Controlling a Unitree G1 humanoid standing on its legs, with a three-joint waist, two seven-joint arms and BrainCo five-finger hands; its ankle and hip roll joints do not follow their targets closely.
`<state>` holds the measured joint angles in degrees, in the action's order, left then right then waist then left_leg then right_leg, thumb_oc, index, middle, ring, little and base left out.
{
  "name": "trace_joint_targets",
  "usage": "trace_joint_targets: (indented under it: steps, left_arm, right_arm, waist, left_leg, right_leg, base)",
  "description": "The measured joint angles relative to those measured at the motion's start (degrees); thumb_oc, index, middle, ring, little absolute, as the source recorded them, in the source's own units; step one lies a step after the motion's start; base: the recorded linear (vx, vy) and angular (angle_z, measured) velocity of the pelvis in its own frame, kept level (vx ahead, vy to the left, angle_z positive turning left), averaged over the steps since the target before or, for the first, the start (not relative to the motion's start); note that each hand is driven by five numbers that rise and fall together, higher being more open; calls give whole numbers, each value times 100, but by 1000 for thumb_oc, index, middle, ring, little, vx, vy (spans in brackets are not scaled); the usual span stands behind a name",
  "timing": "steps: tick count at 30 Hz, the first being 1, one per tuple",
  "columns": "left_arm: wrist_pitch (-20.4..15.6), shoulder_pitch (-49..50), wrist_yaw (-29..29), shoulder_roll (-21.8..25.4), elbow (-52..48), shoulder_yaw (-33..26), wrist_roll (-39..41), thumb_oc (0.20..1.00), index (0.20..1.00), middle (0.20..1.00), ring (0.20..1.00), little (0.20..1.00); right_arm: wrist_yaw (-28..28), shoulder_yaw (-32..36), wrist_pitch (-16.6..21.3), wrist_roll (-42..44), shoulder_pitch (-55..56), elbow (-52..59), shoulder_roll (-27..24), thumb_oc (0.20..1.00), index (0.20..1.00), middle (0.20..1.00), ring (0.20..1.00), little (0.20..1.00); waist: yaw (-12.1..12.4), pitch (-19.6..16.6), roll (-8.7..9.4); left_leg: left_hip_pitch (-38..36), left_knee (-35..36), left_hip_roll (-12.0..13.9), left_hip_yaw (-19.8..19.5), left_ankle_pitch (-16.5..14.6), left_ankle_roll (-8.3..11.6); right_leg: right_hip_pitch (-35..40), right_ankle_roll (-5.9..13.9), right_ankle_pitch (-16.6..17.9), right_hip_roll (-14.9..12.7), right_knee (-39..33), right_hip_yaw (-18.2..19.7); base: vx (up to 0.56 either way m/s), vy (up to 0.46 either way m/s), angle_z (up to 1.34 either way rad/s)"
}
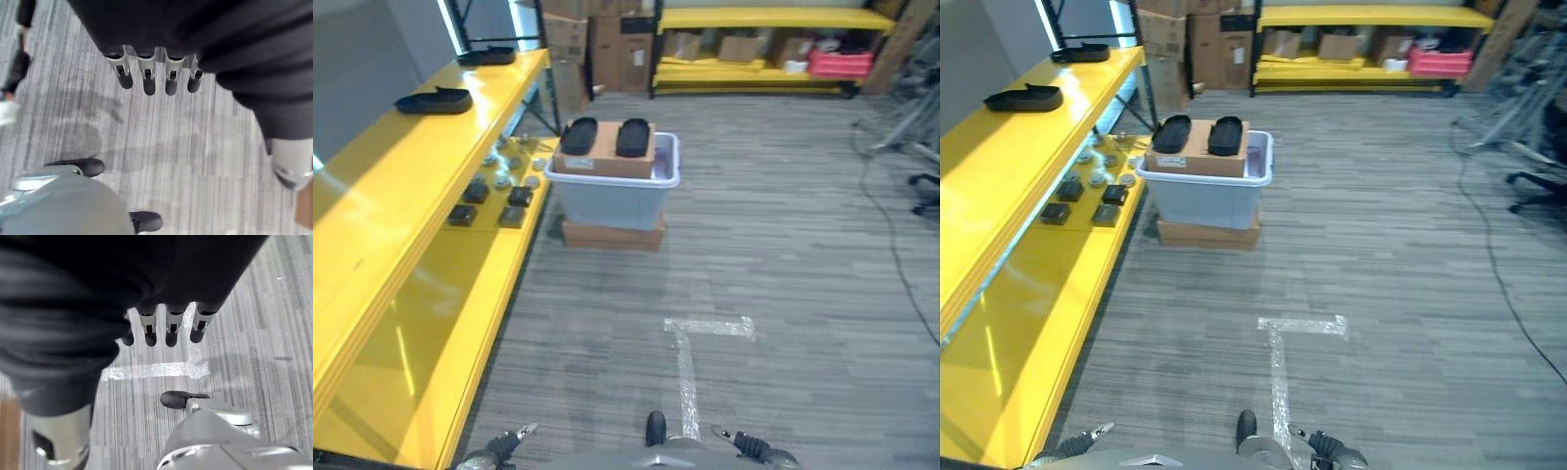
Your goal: Move parts from the plastic box to the shelf.
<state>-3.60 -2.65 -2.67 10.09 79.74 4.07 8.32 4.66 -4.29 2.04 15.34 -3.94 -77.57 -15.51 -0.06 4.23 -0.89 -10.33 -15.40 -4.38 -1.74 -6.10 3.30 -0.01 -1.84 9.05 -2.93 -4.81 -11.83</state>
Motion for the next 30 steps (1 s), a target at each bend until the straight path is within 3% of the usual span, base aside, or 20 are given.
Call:
trace_joint_targets:
  steps: [3, 5, 6, 7, 8, 10, 13, 15, 16, 17, 19, 20, 22, 24, 25, 26, 27, 28, 29, 30]
  left_arm:
    - [7, 53, 8, -145, -43, 67, 57, 1000, 1000, 1000, 1000, 1000]
    - [6, -42, 70, -101, -154, 91, 135, 1000, 1000, 1000, 1000, 1000]
    - [-7, -132, 103, -48, -297, 118, 164, 1000, 1000, 1000, 1000, 1000]
    - [-5, -118, 108, -39, -320, 139, 164, 1000, 1000, 1000, 1000, 1000]
    - [-20, -95, 109, -46, -264, 245, 163, 1000, 1000, 1000, 1000, 1000]
    - [-8, -80, 104, -79, -242, 287, 162, 1000, 1000, 1000, 1000, 1000]
    - [12, 146, 104, -76, -189, 276, 161, 1000, 1000, 1000, 1000, 1000]
    - [14, 170, 102, -80, -117, 206, 160, 1000, 1000, 1000, 1000, 1000]
    - [16, 137, 97, -81, -48, 136, 164, 1000, 1000, 1000, 1000, 1000]
    - [25, 84, 98, -100, -9, 5, 171, 1000, 1000, 1000, 1000, 1000]
    - [4, 135, 111, -15, -73, -47, 270, 1000, 1000, 1000, 1000, 1000]
    - [4, 77, 123, 228, -105, -21, 293, 1000, 1000, 1000, 1000, 1000]
    - [-26, -108, 128, 391, -173, 21, 428, 1000, 1000, 1000, 1000, 1000]
    - [-101, -251, 147, 368, -215, 72, 520, 1000, 1000, 1000, 1000, 1000]
    - [-117, -272, 150, 338, -208, 64, 553, 1000, 1000, 1000, 1000, 1000]
    - [-98, -269, 159, 355, -158, -27, 612, 1000, 1000, 1000, 1000, 1000]
    - [-79, -319, 150, 294, -162, -35, 632, 1000, 1000, 1000, 1000, 1000]
    - [-94, -302, 187, 301, -210, -33, 672, 1000, 1000, 1000, 1000, 1000]
    - [-107, -279, 223, 236, -227, -16, 737, 1000, 1000, 1000, 1000, 1000]
    - [-123, -283, 234, 217, -224, -13, 742, 1000, 1000, 1000, 1000, 1000]
  right_arm:
    - [-13, -27, 37, 1, -56, 92, -98, 1000, 1000, 1000, 1000, 1000]
    - [-20, -103, 13, 0, -230, -28, -126, 1000, 1000, 1000, 1000, 1000]
    - [-28, -113, -7, 5, -324, -82, -162, 1000, 1000, 1000, 1000, 1000]
    - [-36, -112, 4, 5, -342, 14, -190, 1000, 1000, 1000, 1000, 1000]
    - [-45, -110, 31, 12, -388, 9, -218, 1000, 1000, 1000, 1000, 1000]
    - [-123, -105, 36, 14, -529, 13, -285, 1000, 1000, 1000, 1000, 1000]
    - [-156, -116, 43, 17, -446, 8, -317, 1000, 1000, 1000, 1000, 1000]
    - [-153, 39, 23, 135, -197, -20, -316, 1000, 1000, 1000, 1000, 1000]
    - [-152, 195, 27, 310, -64, -28, -313, 1000, 1000, 1000, 1000, 1000]
    - [-151, 428, 32, 512, -14, -36, -285, 1000, 1000, 1000, 1000, 1000]
    - [-146, 616, 91, 977, 149, -9, -87, 1000, 1000, 1000, 1000, 1000]
    - [-110, 391, 157, 1165, 120, 145, 133, 1000, 1000, 1000, 1000, 1000]
    - [-87, 403, 122, 1206, 138, 91, 241, 1000, 1000, 1000, 1000, 1000]
    - [-109, 460, 122, 1229, 103, 31, 188, 1000, 1000, 1000, 1000, 1000]
    - [-111, 447, 124, 1229, 60, 56, 191, 1000, 1000, 1000, 1000, 1000]
    - [-105, 438, 140, 1230, 49, 103, 229, 1000, 1000, 1000, 1000, 1000]
    - [-105, 476, 162, 1230, 72, 271, 183, 1000, 1000, 1000, 1000, 1000]
    - [-105, 499, 165, 1230, 102, 261, 184, 1000, 1000, 1000, 1000, 1000]
    - [-128, 504, 145, 1233, 165, 202, 172, 1000, 1000, 1000, 1000, 1000]
    - [-138, 509, 140, 1231, 176, 168, 169, 1000, 1000, 1000, 1000, 1000]
  waist:
    - [51, 8, -30]
    - [103, 74, 79]
    - [175, 176, 131]
    - [166, 204, 108]
    - [231, 253, 84]
    - [320, 437, -63]
    - [422, 419, -237]
    - [384, 235, -284]
    - [226, 158, -351]
    - [180, 211, -350]
    - [149, 204, -475]
    - [3, 244, -229]
    - [-60, 286, -155]
    - [-40, 283, -294]
    - [43, 275, -292]
    - [13, 249, -151]
    - [-166, 323, -220]
    - [-61, 331, -153]
    - [-90, 297, -167]
    - [-136, 306, -156]
  left_leg:
    - [784, -1538, 28, 26, 19, 315]
    - [1037, -724, 3, 130, -211, 150]
    - [1265, 474, 16, 186, -8, -4]
    - [1364, 979, 65, 175, 246, -21]
    - [1392, 1881, 74, 149, 674, 119]
    - [1798, 2062, 205, -9, 1206, 215]
    - [1908, 2017, 380, -79, 1397, 223]
    - [1540, 2019, 375, 28, 1366, -67]
    - [1345, 2021, 326, 58, 1426, -195]
    - [1168, 2026, 291, 61, 1504, -297]
    - [828, 2021, 302, 275, 1296, -502]
    - [700, 2018, 130, 334, 1364, -642]
    - [536, 2021, -26, 355, 1151, -634]
    - [483, 2058, -87, 390, 828, -397]
    - [463, 2056, -82, 622, 510, -9]
    - [581, 1851, -122, 932, 278, -77]
    - [567, 1750, -128, 905, 521, -661]
    - [434, 1863, -207, 883, 511, -532]
    - [372, 1877, -249, 650, 465, -561]
    - [338, 1880, -254, 583, 474, -594]
  right_leg:
    - [171, -184, -308, -15, -30, -3]
    - [253, -219, -460, -94, -36, -28]
    - [315, -149, -517, -104, -40, -34]
    - [367, -114, -636, -74, -42, -41]
    - [415, -90, -689, -43, -42, 52]
    - [565, -95, -771, 114, -43, 244]
    - [845, -72, -927, 248, -42, 521]
    - [1138, 225, -1218, 133, -17, 643]
    - [1276, 385, -1289, 107, 97, 614]
    - [1163, 472, -1522, 38, 662, 616]
    - [152, 628, -1797, -81, 3083, 687]
    - [-648, 793, -1661, -287, 4763, 820]
    - [-1153, 803, -1751, -484, 5033, 755]
    - [-1223, 655, -1758, -700, 3533, 97]
    - [-1199, 580, -1579, -734, 2635, -78]
    - [-1111, 750, -1266, -868, 1686, -95]
    - [-1115, 914, -999, -856, 1285, -37]
    - [-1161, 927, -857, -856, 1095, 207]
    - [-1085, 837, -592, -658, 661, 541]
    - [-1063, 823, -493, -617, 603, 609]
  base:
    - [193, -113, 1]
    - [266, -24, 18]
    - [426, -8, 15]
    - [518, -16, -15]
    - [313, -3, -29]
    - [255, 20, -61]
    - [236, 83, -77]
    - [485, 290, -49]
    - [373, 258, -4]
    - [163, 175, -5]
    - [136, 139, -46]
    - [114, 75, -15]
    - [269, -16, 6]
    - [367, -129, -15]
    - [380, -133, -34]
    - [278, -92, 4]
    - [508, -207, 13]
    - [349, -189, 58]
    - [465, -274, 42]
    - [231, -158, 78]
